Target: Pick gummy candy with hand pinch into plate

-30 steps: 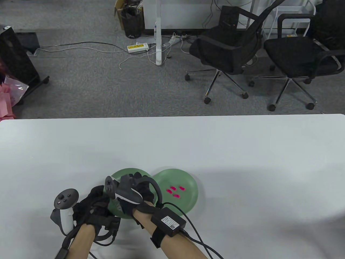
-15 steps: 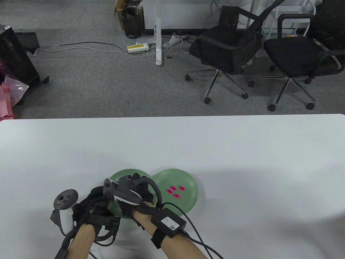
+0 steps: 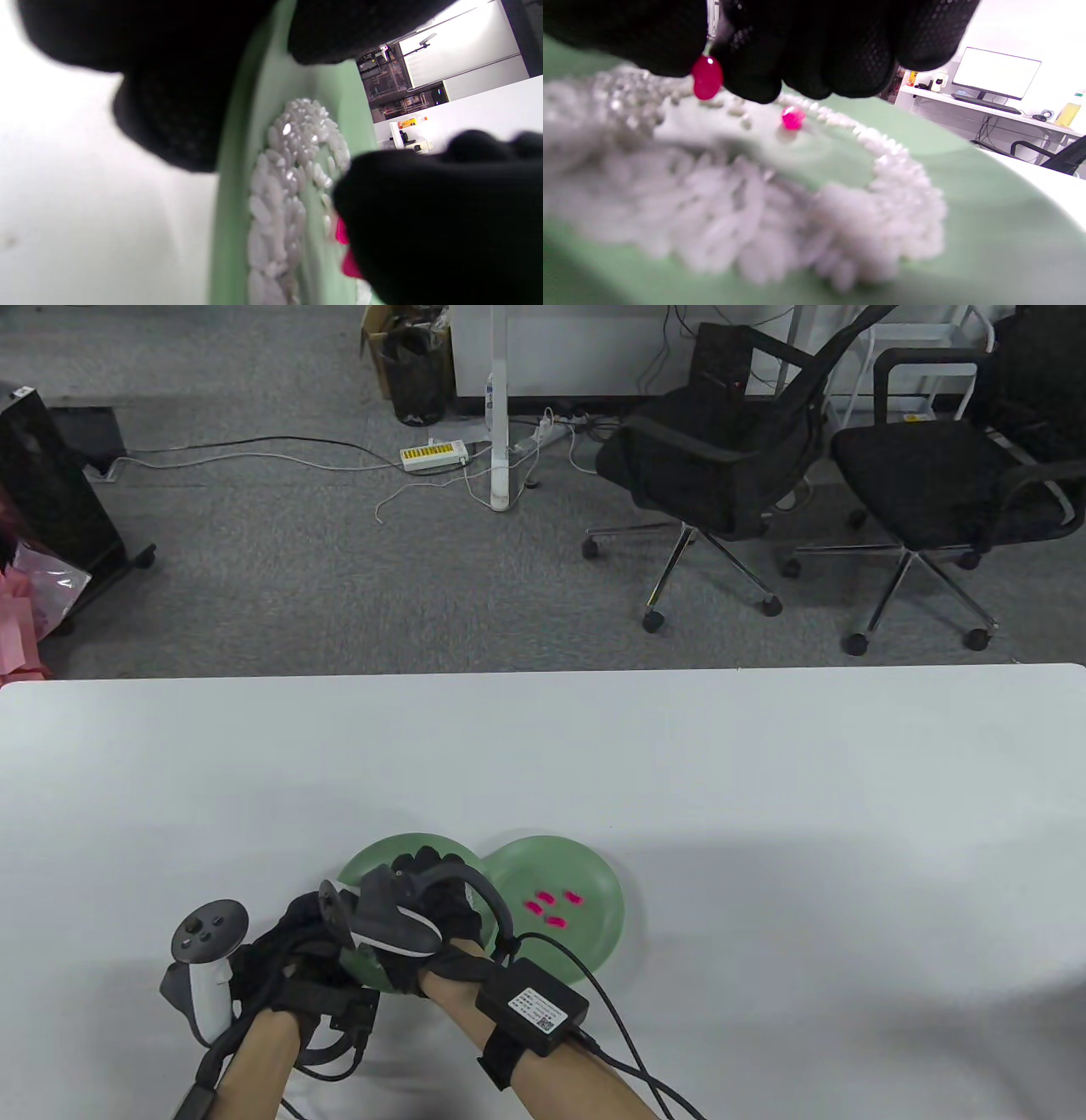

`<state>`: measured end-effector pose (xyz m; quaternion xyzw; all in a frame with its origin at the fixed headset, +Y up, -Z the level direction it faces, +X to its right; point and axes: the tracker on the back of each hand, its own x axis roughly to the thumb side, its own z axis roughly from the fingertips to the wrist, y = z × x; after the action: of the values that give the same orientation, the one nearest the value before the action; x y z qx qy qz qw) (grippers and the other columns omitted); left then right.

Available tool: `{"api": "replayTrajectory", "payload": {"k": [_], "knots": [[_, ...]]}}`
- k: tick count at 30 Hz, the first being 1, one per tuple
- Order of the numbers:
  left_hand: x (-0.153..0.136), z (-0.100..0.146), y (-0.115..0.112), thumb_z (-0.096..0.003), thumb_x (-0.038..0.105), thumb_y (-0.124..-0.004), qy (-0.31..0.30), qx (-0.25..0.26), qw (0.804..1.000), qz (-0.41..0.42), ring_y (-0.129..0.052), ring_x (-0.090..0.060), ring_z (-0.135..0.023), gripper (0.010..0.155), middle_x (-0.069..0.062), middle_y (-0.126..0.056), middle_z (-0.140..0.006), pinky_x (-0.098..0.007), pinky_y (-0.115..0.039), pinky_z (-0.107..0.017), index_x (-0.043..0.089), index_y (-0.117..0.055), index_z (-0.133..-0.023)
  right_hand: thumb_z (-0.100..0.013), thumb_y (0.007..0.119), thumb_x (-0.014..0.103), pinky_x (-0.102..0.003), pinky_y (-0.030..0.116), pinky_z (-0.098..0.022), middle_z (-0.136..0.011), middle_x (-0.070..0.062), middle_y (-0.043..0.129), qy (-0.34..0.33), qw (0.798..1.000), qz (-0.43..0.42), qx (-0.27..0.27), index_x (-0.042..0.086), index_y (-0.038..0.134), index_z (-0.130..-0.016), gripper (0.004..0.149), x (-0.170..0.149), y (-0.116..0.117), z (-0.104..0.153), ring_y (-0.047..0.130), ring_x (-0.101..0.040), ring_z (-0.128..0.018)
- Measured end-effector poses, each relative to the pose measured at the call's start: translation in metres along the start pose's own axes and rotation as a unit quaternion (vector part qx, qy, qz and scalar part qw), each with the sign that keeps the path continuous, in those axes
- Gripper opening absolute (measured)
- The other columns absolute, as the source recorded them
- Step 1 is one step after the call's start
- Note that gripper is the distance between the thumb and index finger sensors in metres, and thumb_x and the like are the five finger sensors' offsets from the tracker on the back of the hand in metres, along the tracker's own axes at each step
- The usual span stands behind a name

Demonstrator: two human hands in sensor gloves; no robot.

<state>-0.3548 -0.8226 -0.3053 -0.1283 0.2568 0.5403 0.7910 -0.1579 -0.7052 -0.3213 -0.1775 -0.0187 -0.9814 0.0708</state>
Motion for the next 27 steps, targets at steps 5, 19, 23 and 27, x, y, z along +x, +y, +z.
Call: {"api": "replayTrajectory", "payload": {"k": [5,19,23,27], "knots": [[0.001,0.001,0.002,-0.0423,0.030,-0.080,0.001,0.010,1.000,-0.005,-0.109,-0.030,-0.023,0.056,-0.002,-0.100,-0.078,-0.031,-0.093,-0.015,0.024,-0.075,-0.098,-0.034,0.081,0.047,-0.056,0.067,-0.065,-0.081,0.000,0.086,0.030,0.998,-0.043,-0.025,0.021,0.090,-0.067,0.044,-0.041,-0.020,0.004,0.083,-0.032,-0.075],[-0.003,-0.007,0.007,-0.0424,0.030,-0.080,-0.001,0.017,1.000,-0.008,-0.109,-0.029,-0.023,0.056,-0.002,-0.099,-0.078,-0.031,-0.093,-0.015,0.024,-0.075,-0.097,-0.034,0.081,0.047,-0.056,0.068,-0.064,-0.081,0.000,0.085,0.170,0.983,-0.036,0.051,0.021,0.090,-0.067,0.043,-0.160,0.041,0.001,0.083,-0.032,-0.074],[-0.004,-0.009,0.008,-0.0424,0.030,-0.080,0.000,0.015,1.000,-0.006,-0.109,-0.029,-0.023,0.056,-0.002,-0.099,-0.078,-0.031,-0.093,-0.015,0.024,-0.075,-0.098,-0.034,0.081,0.047,-0.056,0.068,-0.064,-0.081,0.000,0.086,0.170,0.984,-0.016,0.056,0.021,0.090,-0.067,0.043,-0.160,0.052,-0.003,0.084,-0.031,-0.074],[-0.004,-0.007,0.007,-0.0423,0.030,-0.080,0.000,0.015,1.000,-0.005,-0.109,-0.029,-0.023,0.056,-0.002,-0.099,-0.078,-0.031,-0.093,-0.015,0.024,-0.075,-0.098,-0.034,0.082,0.047,-0.056,0.068,-0.064,-0.081,0.000,0.086,0.172,0.983,0.004,0.067,0.021,0.090,-0.067,0.043,-0.157,0.057,-0.006,0.084,-0.031,-0.074]]}}
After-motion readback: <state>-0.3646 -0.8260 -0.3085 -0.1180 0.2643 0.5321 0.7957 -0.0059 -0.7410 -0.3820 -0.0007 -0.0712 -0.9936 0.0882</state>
